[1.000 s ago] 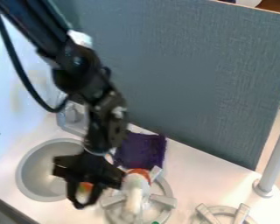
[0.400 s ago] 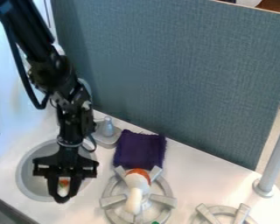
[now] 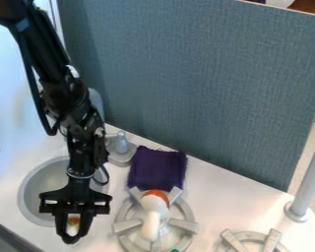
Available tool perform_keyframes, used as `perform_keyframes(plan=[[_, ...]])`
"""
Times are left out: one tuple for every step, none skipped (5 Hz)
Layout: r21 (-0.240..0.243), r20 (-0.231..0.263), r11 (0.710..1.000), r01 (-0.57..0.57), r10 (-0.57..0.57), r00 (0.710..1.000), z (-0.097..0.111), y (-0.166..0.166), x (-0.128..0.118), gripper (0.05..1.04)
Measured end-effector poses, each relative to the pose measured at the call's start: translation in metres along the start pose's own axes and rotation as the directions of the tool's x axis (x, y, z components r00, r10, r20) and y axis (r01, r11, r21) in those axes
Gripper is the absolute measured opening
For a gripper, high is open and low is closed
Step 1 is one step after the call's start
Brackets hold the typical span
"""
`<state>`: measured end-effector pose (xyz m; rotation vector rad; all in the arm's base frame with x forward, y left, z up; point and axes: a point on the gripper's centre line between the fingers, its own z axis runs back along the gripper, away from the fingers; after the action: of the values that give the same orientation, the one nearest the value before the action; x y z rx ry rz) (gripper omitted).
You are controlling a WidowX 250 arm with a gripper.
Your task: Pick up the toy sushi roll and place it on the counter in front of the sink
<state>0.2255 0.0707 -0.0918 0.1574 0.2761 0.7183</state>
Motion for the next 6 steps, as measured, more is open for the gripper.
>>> perform_keyframes(plan=[[-0.001, 0.017, 1.0, -0.005, 0.005, 1.0, -0.006, -0.002, 0.002, 0.478], [0.002, 0.024, 1.0, 0.016, -0.016, 1.0, -0.007, -0.008, 0.002, 0.581], [-0.037, 0.012, 0.998, 0.047, -0.046, 0.999, -0.008, -0.014, -0.001, 0.903], [-0.049, -0.012, 0.998, 0.049, -0.05, 0.999, -0.01, -0.013, -0.008, 1.013], [-0.054, 0.076, 0.997, 0.057, -0.053, 0.996, 0.03, -0.015, -0.016, 1.009], [-0.039, 0.16, 0.987, 0.153, -0.145, 0.976, 0.063, -0.038, -0.04, 1.009]])
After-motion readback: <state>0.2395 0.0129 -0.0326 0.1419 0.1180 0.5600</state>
